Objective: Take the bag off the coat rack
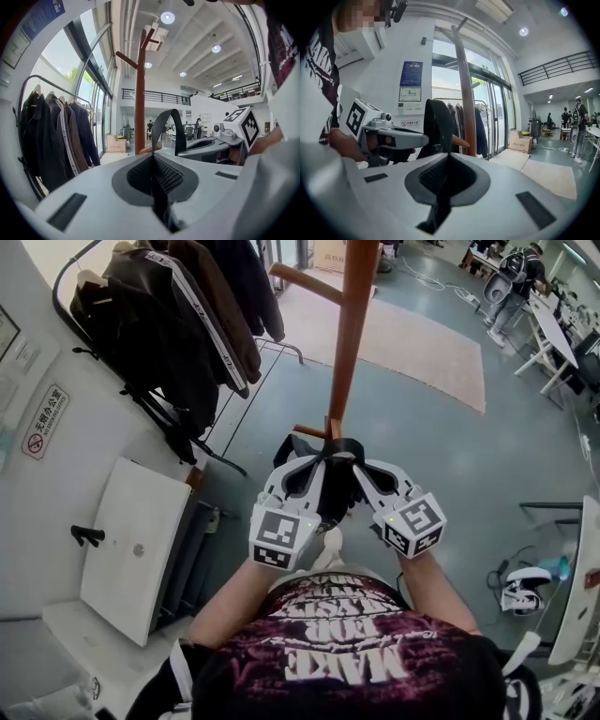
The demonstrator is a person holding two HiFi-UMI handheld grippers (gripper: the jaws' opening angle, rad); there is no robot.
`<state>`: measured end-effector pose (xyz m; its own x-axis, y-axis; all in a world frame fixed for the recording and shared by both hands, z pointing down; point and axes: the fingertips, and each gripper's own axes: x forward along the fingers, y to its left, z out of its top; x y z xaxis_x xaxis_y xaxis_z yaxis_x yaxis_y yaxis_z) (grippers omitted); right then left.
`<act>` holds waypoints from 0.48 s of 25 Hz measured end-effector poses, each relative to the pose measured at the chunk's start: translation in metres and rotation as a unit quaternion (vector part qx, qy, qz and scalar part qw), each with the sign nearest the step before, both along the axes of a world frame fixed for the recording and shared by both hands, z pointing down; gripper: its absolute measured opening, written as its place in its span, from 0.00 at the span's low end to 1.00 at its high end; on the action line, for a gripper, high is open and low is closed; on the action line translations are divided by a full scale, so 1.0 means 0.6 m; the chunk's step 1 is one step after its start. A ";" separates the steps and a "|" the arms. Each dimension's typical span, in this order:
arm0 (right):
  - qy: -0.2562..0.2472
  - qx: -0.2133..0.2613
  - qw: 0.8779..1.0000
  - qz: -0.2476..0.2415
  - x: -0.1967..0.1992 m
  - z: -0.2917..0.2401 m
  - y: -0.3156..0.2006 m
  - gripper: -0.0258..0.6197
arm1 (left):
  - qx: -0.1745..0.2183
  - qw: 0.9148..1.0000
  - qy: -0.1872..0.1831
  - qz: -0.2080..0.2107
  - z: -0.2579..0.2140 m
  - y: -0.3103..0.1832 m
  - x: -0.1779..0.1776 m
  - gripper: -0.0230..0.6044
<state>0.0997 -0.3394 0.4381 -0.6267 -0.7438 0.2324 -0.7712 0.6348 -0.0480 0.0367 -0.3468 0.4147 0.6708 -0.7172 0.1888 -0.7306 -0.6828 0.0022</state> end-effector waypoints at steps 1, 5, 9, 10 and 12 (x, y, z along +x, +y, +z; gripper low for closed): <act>-0.002 0.006 1.000 0.000 -0.001 -0.011 0.008 0.05 | 0.004 1.000 0.003 0.002 -0.011 0.008 -0.002 0.05; -0.010 0.029 1.000 -0.003 -0.010 -0.056 0.044 0.05 | 0.026 1.000 0.011 0.011 -0.057 0.043 -0.011 0.05; -0.020 0.045 0.999 -0.005 -0.020 -0.095 0.082 0.06 | 0.038 0.999 0.026 0.018 -0.095 0.080 -0.022 0.05; -0.021 0.048 0.999 -0.004 -0.022 -0.103 0.091 0.06 | 0.037 0.999 0.029 0.020 -0.103 0.088 -0.025 0.05; -0.020 0.051 0.998 -0.004 -0.028 -0.118 0.109 0.06 | 0.037 0.999 0.031 0.024 -0.118 0.103 -0.030 0.05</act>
<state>0.0831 -0.2741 0.3673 -0.6397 -0.7577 0.1291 -0.7652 0.6437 -0.0136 0.0188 -0.2849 0.3440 0.7141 -0.6938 0.0930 -0.6965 -0.7175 -0.0047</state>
